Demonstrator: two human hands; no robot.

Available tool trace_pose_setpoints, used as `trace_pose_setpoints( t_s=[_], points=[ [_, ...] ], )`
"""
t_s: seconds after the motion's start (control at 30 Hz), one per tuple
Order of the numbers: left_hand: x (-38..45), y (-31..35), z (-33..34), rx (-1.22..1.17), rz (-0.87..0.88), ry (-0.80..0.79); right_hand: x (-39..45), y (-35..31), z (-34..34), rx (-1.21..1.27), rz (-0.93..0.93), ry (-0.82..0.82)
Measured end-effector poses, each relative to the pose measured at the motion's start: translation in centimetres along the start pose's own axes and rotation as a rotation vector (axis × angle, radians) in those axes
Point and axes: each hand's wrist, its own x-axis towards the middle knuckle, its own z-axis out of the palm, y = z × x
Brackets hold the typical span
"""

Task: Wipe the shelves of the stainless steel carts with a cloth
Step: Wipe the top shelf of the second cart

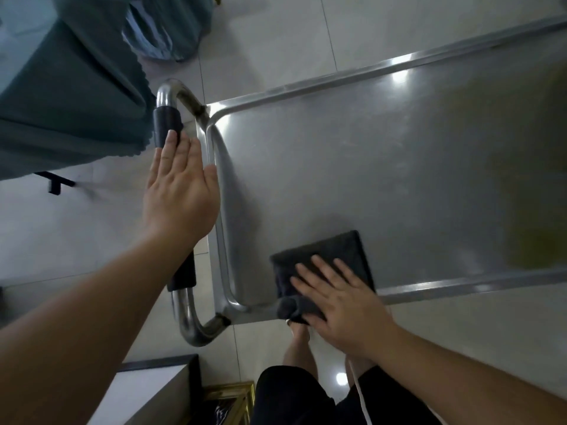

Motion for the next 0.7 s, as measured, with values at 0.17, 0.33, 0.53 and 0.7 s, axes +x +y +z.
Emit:
trace_pose_setpoints(
  t_s=[0.17,0.33,0.53,0.7],
  points=[
    [-0.1,0.0,-0.2,0.002,0.011,0.001,7.4,-8.8,1.6,-0.059,-0.275,-0.201],
    [-0.2,0.0,-0.4,-0.023,0.021,-0.009,5.1,-5.7,1.1,-0.047,-0.287,-0.146],
    [-0.4,0.0,-0.7,-0.069,0.031,-0.024,-4.8,7.0,-1.9,-0.101,0.082,-0.038],
    [-0.3,0.2,-1.0,-0.095,0.032,-0.029,-8.1,13.0,-4.7,-0.051,0.636,0.027]
  ],
)
